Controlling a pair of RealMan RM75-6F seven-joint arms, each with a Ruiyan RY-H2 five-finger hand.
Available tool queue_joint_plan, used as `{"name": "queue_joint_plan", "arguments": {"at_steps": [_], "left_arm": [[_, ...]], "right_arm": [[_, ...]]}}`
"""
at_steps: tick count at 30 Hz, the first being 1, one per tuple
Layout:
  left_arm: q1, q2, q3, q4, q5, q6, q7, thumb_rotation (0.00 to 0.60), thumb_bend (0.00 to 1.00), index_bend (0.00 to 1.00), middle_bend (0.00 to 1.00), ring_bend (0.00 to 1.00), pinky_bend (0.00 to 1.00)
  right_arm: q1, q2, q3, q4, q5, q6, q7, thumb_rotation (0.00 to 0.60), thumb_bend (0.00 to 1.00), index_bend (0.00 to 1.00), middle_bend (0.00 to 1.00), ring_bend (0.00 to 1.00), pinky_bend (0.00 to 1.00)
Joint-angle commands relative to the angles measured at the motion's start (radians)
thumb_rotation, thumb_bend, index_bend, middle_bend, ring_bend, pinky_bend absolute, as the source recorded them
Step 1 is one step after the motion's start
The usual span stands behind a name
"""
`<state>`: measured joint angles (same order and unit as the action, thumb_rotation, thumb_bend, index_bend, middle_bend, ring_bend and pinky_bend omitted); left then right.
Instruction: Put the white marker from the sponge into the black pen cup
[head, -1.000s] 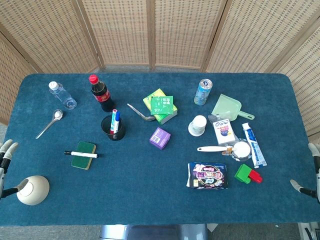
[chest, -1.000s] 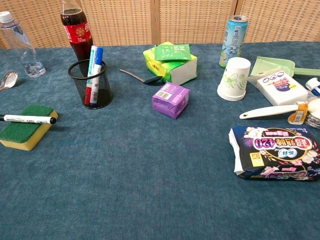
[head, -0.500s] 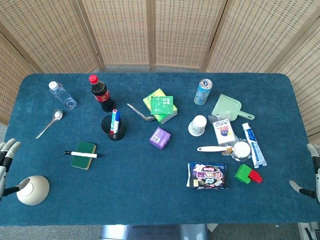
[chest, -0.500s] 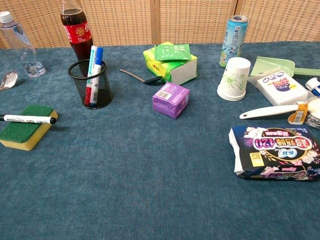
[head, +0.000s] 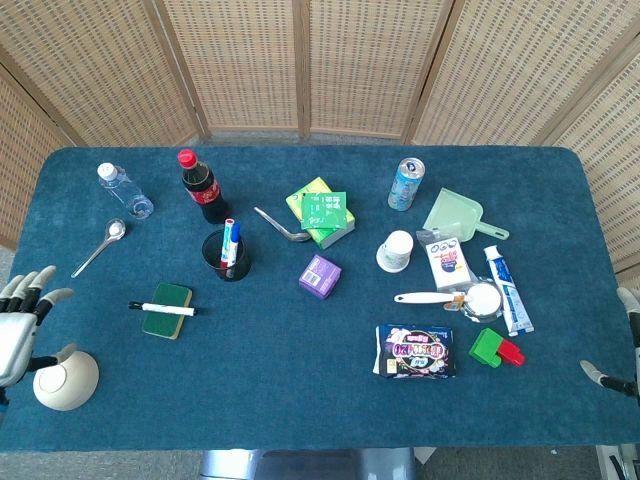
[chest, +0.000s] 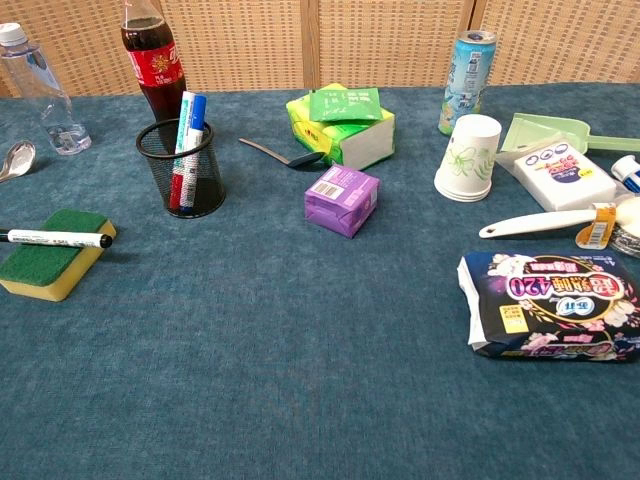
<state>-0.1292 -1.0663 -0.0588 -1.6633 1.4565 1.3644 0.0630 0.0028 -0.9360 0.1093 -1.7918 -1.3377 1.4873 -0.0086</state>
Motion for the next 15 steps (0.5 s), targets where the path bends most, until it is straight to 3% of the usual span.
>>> {"name": "queue_joint_plan", "arguments": {"at_steps": [1, 8, 15], "left_arm": [[-0.038, -0.022, -0.017, 0.030, -0.035, -0.048, 0.013, 0.600, 0.19, 0.27, 0.00, 0.00, 0.00], [-0.086, -0.057, -0.028, 0.064, -0.049, -0.091, 0.075, 0.600, 0.30, 0.30, 0.00, 0.00, 0.00], [-0.124, -0.102, -0.031, 0.082, -0.069, -0.134, 0.127, 0.600, 0.31, 0.34, 0.00, 0.00, 0.00]], "right_arm": [[0.001, 0.000, -0.001, 0.001, 0.001, -0.003, 0.001, 0.600, 0.00, 0.07, 0.00, 0.00, 0.00], [0.001, 0.004, -0.004, 0.004, -0.005, -0.008, 0.014, 0.600, 0.00, 0.07, 0.00, 0.00, 0.00], [-0.002, 0.008, -0.007, 0.001, -0.012, -0.007, 0.021, 0.600, 0.00, 0.08, 0.00, 0.00, 0.00]]}}
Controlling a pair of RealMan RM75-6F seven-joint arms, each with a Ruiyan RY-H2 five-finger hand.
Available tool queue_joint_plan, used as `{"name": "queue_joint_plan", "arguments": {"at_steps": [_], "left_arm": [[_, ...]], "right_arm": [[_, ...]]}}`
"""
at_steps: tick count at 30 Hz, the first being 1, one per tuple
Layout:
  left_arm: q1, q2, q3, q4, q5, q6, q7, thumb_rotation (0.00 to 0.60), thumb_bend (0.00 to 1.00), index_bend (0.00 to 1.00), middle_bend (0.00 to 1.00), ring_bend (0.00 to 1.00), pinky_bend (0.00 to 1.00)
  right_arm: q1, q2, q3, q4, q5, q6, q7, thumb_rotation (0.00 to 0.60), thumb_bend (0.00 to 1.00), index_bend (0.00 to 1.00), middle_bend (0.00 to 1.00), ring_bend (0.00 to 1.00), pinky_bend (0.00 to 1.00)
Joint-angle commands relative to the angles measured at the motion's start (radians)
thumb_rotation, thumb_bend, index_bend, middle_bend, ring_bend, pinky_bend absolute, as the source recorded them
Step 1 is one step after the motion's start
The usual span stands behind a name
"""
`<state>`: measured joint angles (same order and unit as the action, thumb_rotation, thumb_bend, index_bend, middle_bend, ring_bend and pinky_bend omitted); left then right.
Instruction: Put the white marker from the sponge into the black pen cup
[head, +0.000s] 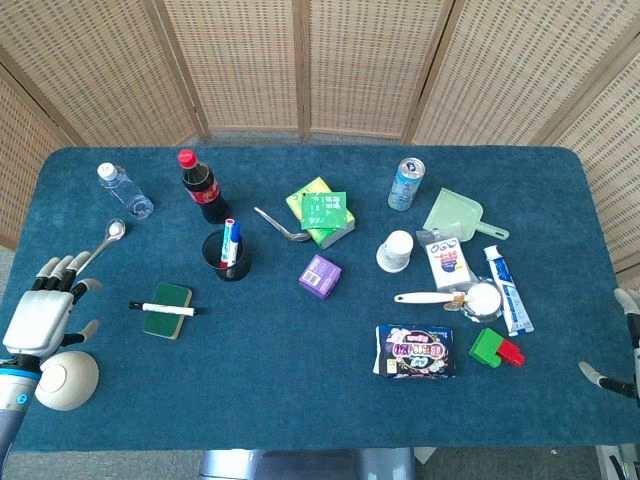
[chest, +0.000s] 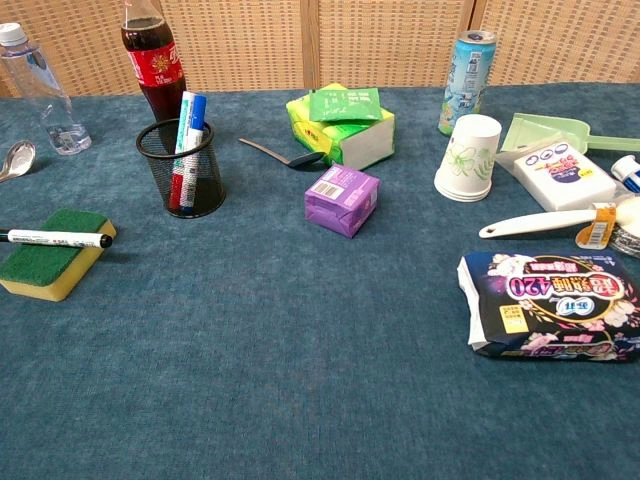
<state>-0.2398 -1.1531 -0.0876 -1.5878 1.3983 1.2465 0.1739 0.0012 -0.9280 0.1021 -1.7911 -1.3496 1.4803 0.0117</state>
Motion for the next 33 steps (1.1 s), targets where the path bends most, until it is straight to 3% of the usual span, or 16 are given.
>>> {"name": "queue_joint_plan", "arguments": {"at_steps": [1, 15, 33], "left_arm": [[-0.020, -0.023, -0.004, 0.009, -0.016, -0.024, 0.023, 0.600, 0.31, 0.34, 0.00, 0.00, 0.00], [-0.097, -0.161, 0.002, 0.093, -0.056, -0.106, 0.099, 0.600, 0.31, 0.39, 0.00, 0.00, 0.00], [-0.144, -0.216, -0.004, 0.104, -0.117, -0.135, 0.185, 0.600, 0.31, 0.42, 0.00, 0.00, 0.00]], "right_arm": [[0.000, 0.001, 0.000, -0.001, -0.001, 0.000, 0.002, 0.600, 0.00, 0.08, 0.00, 0.00, 0.00], [0.001, 0.008, 0.000, 0.002, 0.000, -0.009, 0.030, 0.600, 0.00, 0.09, 0.00, 0.00, 0.00], [0.000, 0.018, 0.000, 0.005, 0.001, -0.015, 0.059, 0.600, 0.00, 0.09, 0.00, 0.00, 0.00]]}}
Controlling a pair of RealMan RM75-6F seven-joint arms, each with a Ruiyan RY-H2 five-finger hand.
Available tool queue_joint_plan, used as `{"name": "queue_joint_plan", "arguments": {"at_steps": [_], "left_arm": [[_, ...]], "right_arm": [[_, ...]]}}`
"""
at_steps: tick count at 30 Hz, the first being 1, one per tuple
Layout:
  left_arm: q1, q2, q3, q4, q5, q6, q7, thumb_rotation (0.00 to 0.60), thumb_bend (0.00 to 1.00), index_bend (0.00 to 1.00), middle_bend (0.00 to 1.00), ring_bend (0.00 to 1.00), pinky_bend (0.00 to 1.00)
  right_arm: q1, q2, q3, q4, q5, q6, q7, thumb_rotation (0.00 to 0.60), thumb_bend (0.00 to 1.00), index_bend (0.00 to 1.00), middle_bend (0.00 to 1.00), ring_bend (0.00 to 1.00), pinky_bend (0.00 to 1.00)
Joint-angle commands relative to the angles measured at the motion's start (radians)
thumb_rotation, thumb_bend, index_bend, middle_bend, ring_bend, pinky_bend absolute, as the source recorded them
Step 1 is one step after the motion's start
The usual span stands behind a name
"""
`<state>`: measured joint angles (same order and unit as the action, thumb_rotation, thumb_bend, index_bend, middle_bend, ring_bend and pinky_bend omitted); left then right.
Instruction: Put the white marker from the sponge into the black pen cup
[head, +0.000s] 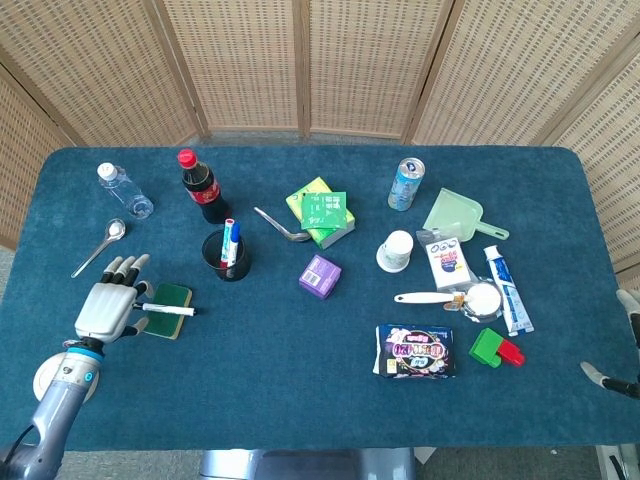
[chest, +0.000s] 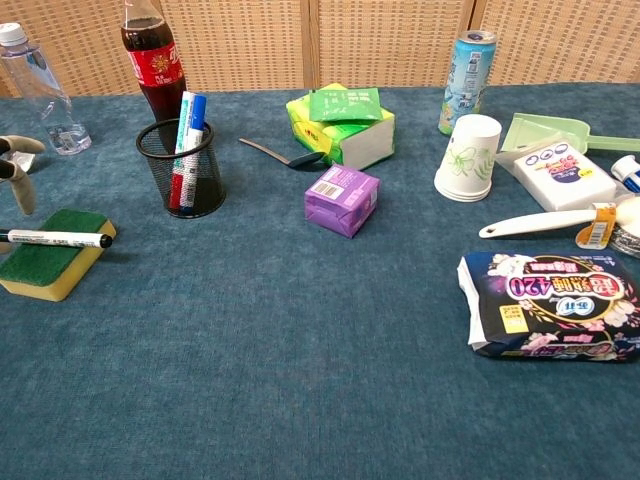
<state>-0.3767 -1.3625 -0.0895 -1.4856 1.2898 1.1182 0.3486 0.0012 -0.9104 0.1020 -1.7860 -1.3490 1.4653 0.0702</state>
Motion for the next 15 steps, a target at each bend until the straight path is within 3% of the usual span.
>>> {"name": "queue_joint_plan", "arguments": {"at_steps": [1, 15], "left_arm": [[-0.011, -0.008, -0.002, 0.003, -0.012, -0.010, 0.016, 0.600, 0.32, 0.42, 0.00, 0.00, 0.00], [-0.044, -0.050, 0.005, 0.021, -0.044, -0.034, 0.064, 0.600, 0.32, 0.48, 0.00, 0.00, 0.00]], "right_arm": [[0.000, 0.001, 0.000, 0.000, 0.000, 0.000, 0.002, 0.600, 0.00, 0.09, 0.00, 0.00, 0.00], [0.000, 0.003, 0.001, 0.003, 0.001, -0.001, 0.013, 0.600, 0.00, 0.09, 0.00, 0.00, 0.00]]}}
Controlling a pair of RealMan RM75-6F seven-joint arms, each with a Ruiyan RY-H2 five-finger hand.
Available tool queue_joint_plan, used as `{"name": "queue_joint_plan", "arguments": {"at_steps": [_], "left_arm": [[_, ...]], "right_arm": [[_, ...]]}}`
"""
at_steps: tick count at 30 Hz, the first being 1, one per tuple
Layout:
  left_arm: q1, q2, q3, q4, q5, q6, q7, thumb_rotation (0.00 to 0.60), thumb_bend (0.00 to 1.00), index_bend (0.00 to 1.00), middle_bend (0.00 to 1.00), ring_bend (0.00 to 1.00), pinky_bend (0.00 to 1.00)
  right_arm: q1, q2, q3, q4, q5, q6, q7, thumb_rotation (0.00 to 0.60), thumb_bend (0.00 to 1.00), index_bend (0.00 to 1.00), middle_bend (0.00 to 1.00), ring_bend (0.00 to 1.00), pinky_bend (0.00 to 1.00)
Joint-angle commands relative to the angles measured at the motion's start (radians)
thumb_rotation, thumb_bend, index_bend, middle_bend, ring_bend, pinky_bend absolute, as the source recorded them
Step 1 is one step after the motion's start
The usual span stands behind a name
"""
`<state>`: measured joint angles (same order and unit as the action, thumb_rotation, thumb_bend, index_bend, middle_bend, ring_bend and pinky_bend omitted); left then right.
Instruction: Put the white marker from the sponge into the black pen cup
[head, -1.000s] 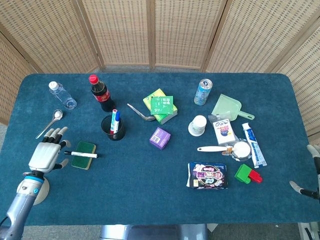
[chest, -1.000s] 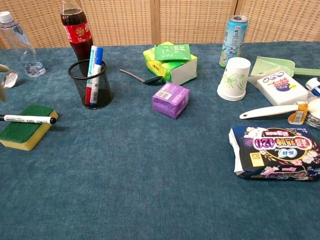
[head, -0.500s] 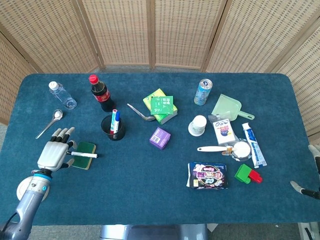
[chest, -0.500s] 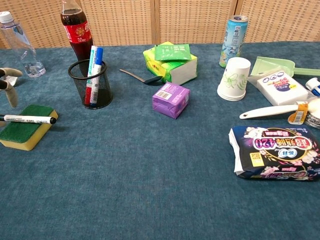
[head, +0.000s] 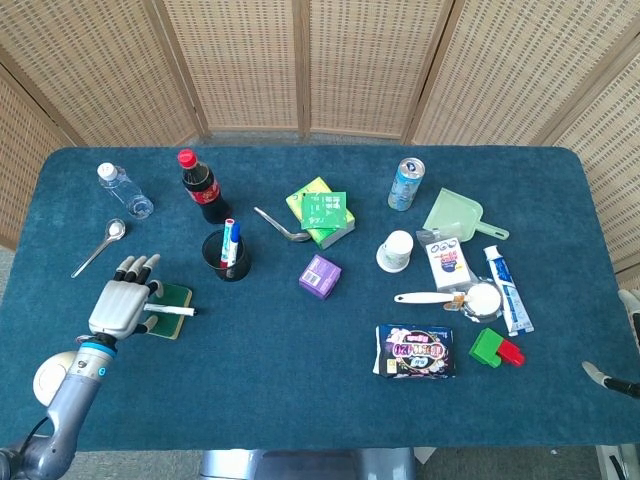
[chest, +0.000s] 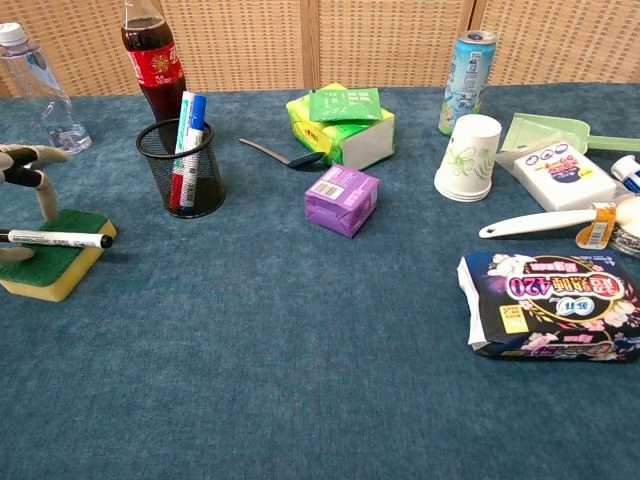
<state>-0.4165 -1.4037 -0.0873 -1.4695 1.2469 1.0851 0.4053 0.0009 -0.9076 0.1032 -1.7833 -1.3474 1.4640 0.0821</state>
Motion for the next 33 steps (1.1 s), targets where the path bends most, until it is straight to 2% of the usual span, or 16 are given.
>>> {"name": "queue_joint_plan", "arguments": {"at_steps": [1, 6, 15, 26, 30, 33], "left_arm": [[-0.005, -0.014, 0.004, 0.009, -0.003, 0.001, 0.011, 0.600, 0.32, 0.49, 0.00, 0.00, 0.00], [-0.008, -0.029, 0.007, 0.021, -0.010, 0.013, 0.038, 0.600, 0.33, 0.57, 0.00, 0.00, 0.00], [-0.004, -0.025, 0.004, 0.004, -0.008, 0.039, 0.019, 0.600, 0.33, 0.59, 0.00, 0.00, 0.00], [0.003, 0.051, -0.011, -0.085, 0.023, 0.078, -0.046, 0.600, 0.33, 0.59, 0.00, 0.00, 0.00], [-0.007, 0.108, -0.026, -0.126, 0.049, 0.094, -0.048, 0.600, 0.33, 0.59, 0.00, 0.00, 0.00], [-0.031, 0.173, -0.042, -0.156, 0.077, 0.097, 0.002, 0.600, 0.33, 0.59, 0.00, 0.00, 0.00]], "right_arm": [[0.000, 0.000, 0.000, 0.000, 0.000, 0.000, 0.002, 0.600, 0.00, 0.09, 0.00, 0.00, 0.00], [0.000, 0.001, 0.000, 0.001, 0.000, 0.000, 0.006, 0.600, 0.00, 0.09, 0.00, 0.00, 0.00], [-0.001, 0.003, 0.001, 0.001, 0.000, 0.000, 0.011, 0.600, 0.00, 0.10, 0.00, 0.00, 0.00], [-0.002, 0.003, -0.001, -0.001, -0.002, 0.002, 0.009, 0.600, 0.00, 0.10, 0.00, 0.00, 0.00], [-0.002, 0.004, 0.000, 0.000, -0.002, 0.000, 0.014, 0.600, 0.00, 0.10, 0.00, 0.00, 0.00], [-0.001, 0.004, -0.001, 0.000, -0.003, 0.000, 0.013, 0.600, 0.00, 0.10, 0.00, 0.00, 0.00]]}}
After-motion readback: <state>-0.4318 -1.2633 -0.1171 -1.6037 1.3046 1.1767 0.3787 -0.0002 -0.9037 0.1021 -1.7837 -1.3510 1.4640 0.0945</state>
